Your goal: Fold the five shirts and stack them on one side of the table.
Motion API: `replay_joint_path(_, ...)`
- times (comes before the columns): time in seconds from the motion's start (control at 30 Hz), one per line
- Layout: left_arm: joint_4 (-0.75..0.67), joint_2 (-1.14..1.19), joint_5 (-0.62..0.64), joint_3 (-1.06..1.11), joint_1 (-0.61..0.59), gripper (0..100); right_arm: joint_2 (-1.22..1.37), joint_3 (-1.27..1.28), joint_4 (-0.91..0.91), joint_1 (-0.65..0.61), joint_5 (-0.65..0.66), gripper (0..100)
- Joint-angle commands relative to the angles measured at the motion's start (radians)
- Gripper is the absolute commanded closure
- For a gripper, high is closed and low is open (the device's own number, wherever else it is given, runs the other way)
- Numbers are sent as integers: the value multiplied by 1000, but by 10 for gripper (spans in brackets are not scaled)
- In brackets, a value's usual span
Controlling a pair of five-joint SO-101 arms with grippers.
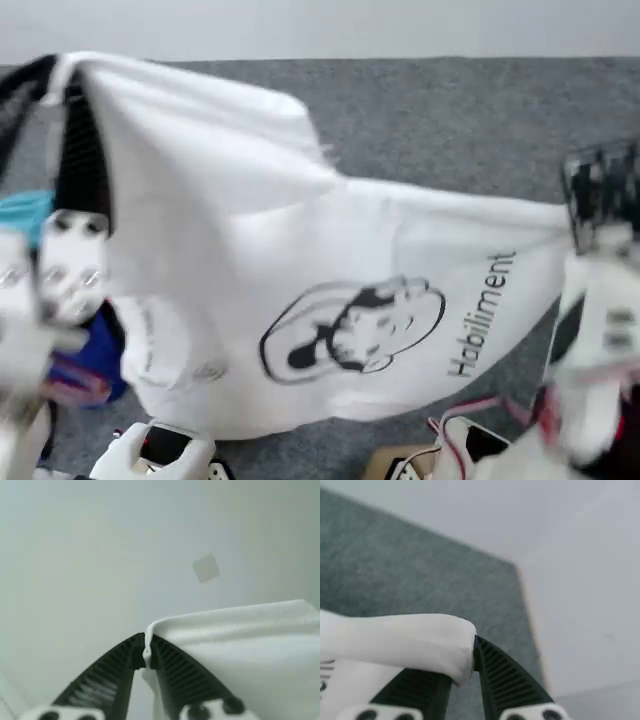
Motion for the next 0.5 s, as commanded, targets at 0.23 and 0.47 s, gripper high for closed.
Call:
replay_joint_path(0.23, -276, 141, -5, 414, -40, 994, 174, 382, -363, -99, -2, 988)
replay_joint_path(0.47, -617, 270, -5, 630, -81, 994, 260, 546, -648, -157, 0, 988)
